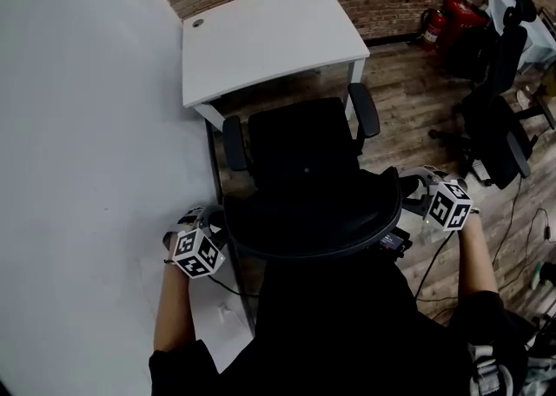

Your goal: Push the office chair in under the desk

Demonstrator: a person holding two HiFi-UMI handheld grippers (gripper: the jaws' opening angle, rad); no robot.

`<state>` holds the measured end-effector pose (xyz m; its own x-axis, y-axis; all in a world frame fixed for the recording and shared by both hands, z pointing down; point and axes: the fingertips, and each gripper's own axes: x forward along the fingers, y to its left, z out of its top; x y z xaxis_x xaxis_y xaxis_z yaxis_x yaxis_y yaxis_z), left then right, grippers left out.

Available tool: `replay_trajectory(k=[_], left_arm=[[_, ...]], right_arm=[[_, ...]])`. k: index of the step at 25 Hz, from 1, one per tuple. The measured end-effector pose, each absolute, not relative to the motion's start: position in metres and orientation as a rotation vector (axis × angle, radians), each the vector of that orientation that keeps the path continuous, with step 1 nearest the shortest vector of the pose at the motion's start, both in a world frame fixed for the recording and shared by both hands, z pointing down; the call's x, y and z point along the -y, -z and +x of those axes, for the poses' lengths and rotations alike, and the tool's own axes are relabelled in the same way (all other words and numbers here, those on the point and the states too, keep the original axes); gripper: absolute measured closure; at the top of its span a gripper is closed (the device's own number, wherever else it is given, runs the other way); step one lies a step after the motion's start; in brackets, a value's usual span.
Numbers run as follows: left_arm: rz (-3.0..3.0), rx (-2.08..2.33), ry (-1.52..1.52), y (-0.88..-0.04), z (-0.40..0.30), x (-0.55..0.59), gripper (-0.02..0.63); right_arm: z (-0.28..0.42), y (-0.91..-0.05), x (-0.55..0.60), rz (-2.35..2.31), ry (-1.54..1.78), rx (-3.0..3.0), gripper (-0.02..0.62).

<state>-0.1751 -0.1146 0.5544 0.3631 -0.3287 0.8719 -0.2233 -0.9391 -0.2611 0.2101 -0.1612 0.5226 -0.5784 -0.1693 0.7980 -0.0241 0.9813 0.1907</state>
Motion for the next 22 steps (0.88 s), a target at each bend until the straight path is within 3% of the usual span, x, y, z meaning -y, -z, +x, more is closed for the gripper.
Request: replay_trajectory(k=[22], left_arm=[[-2.522, -0.656, 1.610, -0.554, -0.160, 0.119, 0.431]], right_arm=[[0.216, -0.523, 0.191, 0.125, 0.301, 2.229, 0.385]])
